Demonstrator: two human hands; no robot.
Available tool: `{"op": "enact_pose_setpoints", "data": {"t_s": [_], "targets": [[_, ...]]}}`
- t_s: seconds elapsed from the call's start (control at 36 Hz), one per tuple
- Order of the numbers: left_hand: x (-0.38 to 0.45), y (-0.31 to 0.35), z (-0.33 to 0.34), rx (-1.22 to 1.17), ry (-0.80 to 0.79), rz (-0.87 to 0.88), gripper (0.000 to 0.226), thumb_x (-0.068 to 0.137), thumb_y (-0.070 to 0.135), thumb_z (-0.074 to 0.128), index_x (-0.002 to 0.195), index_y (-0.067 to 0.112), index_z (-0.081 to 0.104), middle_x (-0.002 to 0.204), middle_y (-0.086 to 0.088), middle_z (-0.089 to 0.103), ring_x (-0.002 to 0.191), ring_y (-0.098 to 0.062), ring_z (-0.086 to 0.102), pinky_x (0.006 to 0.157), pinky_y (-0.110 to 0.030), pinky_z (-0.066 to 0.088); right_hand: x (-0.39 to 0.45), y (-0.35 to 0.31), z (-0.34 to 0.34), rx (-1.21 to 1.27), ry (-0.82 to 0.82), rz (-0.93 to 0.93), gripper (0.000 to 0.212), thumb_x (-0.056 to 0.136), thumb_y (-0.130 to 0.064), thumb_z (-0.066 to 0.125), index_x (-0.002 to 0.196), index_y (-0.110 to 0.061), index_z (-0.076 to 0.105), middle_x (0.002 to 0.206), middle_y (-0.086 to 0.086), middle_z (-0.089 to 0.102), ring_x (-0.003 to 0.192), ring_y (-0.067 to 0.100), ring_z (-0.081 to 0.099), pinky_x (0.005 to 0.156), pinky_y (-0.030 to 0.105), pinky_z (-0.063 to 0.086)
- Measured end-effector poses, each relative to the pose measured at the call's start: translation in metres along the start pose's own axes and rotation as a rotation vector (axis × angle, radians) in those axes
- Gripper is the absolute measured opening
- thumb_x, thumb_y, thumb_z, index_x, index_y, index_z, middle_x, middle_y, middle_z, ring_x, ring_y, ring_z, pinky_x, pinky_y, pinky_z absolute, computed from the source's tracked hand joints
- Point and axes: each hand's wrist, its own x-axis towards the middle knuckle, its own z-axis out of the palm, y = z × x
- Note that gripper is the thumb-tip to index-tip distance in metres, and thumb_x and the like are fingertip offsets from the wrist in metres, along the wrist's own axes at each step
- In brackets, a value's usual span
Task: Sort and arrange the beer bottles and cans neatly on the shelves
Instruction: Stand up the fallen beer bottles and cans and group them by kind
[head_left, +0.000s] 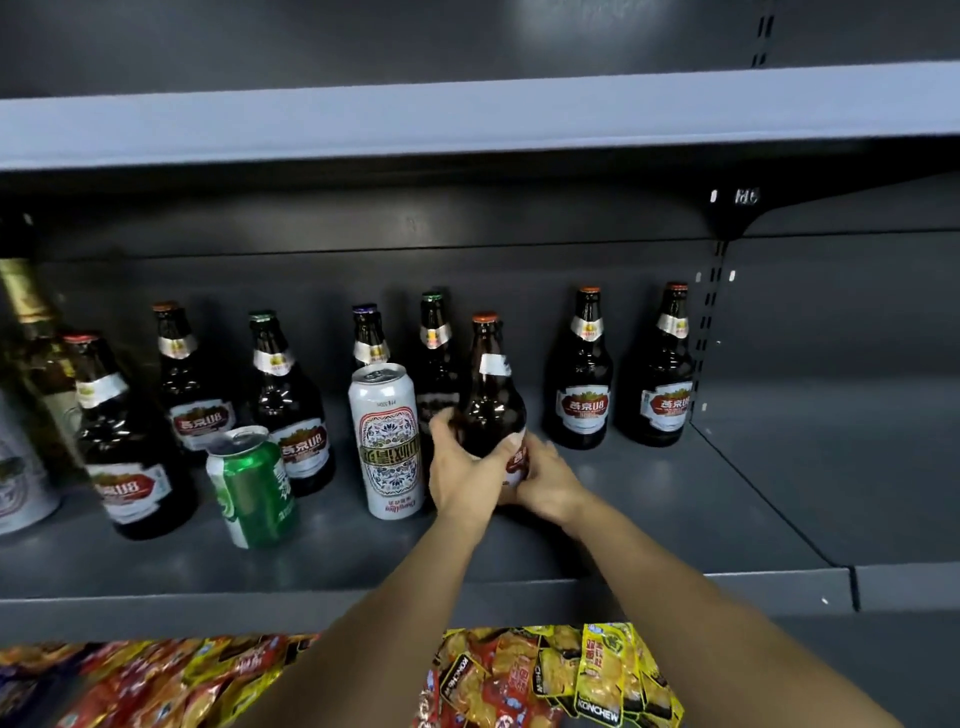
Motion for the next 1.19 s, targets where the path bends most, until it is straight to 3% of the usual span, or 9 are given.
{"op": "enact_pose_setpoints", "data": {"t_s": [0.14,0.25,0.33,0.42,0.56,0.69,0.81,0.89,1.19], "targets": [[0.004,-0.001,-0.005,-0.054,-0.22,-0.018,0.078,0.053,0.056,0.075,0.119,0.035,0.041,0.119,0.008,0.06,0.114,-0.013,0.058,0.104,-0.042,0.045,-0.008,0.003,0.0,-0.014,0.097,0.053,0.073,0.058,-0.043,0.087,0.113,-0.023,0.043,0.112,-0.008,0.06,0.106,0.014,0.058,0.094,0.038,0.05],[0.002,0.002,-0.005,0.095,-0.231,0.015,0.076,0.068,0.05,0.081,0.131,0.027,0.045,0.129,-0.003,0.046,0.125,-0.019,0.044,0.108,-0.039,0.038,-0.014,-0.002,0.002,-0.09,0.154,0.048,0.069,0.07,-0.041,0.081,0.114,-0.017,0.035,0.107,-0.007,0.057,0.098,0.015,0.058,0.081,0.034,0.049],[0.001,0.007,0.001,0.169,-0.202,0.037,0.079,0.064,0.051,0.083,0.129,0.025,0.047,0.125,-0.002,0.05,0.119,-0.02,0.051,0.1,-0.04,0.046,-0.02,-0.005,0.001,-0.166,0.189,0.043,0.063,0.073,-0.042,0.077,0.108,-0.018,0.031,0.102,-0.009,0.051,0.09,0.013,0.055,0.072,0.03,0.043],[0.002,0.012,0.007,0.181,-0.199,0.031,0.066,0.063,0.05,0.084,0.116,0.026,0.054,0.116,0.003,0.056,0.105,-0.018,0.059,0.091,-0.041,0.052,-0.022,-0.002,-0.003,-0.162,0.207,0.042,0.066,0.069,-0.044,0.078,0.111,-0.02,0.033,0.106,-0.007,0.056,0.096,0.017,0.058,0.075,0.032,0.045],[-0.006,0.019,0.031,0.119,-0.196,0.011,0.075,0.04,0.071,0.075,0.1,0.03,0.058,0.103,0.006,0.064,0.093,-0.013,0.064,0.084,-0.04,0.055,-0.029,0.007,-0.028,-0.143,0.269,0.042,0.066,0.065,-0.047,0.079,0.113,-0.029,0.037,0.107,-0.011,0.059,0.097,0.015,0.061,0.077,0.034,0.05],[-0.016,0.035,0.074,0.137,-0.277,0.062,0.058,0.061,0.048,0.086,0.109,0.028,0.059,0.107,0.008,0.057,0.095,-0.01,0.058,0.077,-0.025,0.048,-0.037,0.024,-0.069,-0.199,0.345,0.118,0.057,0.069,-0.045,0.077,0.105,-0.025,0.037,0.101,-0.009,0.058,0.096,0.019,0.061,0.071,0.03,0.041],[-0.025,0.045,0.115,0.153,-0.364,0.077,0.071,0.051,0.061,0.082,0.114,0.038,0.059,0.11,0.014,0.063,0.099,-0.01,0.062,0.086,-0.036,0.055,-0.044,0.043,-0.101,-0.224,0.406,0.197,0.062,0.073,-0.045,0.074,0.117,-0.024,0.037,0.103,-0.009,0.056,0.102,0.022,0.06,0.073,0.031,0.04],[-0.032,0.049,0.141,0.182,-0.399,0.06,0.085,0.04,0.075,0.072,0.116,0.041,0.056,0.109,0.016,0.066,0.099,-0.011,0.064,0.085,-0.038,0.056,-0.048,0.057,-0.124,-0.269,0.431,0.256,0.058,0.073,-0.049,0.073,0.108,-0.021,0.037,0.1,-0.007,0.057,0.098,0.024,0.061,0.07,0.032,0.041],[-0.032,0.047,0.19,0.182,-0.43,0.043,0.078,0.04,0.072,0.072,0.11,0.04,0.057,0.106,0.014,0.065,0.1,-0.01,0.063,0.084,-0.038,0.056,-0.045,0.086,-0.156,-0.256,0.454,0.261,0.053,0.072,-0.052,0.071,0.101,-0.022,0.037,0.09,-0.01,0.057,0.079,0.015,0.055,0.063,0.031,0.039]]}}
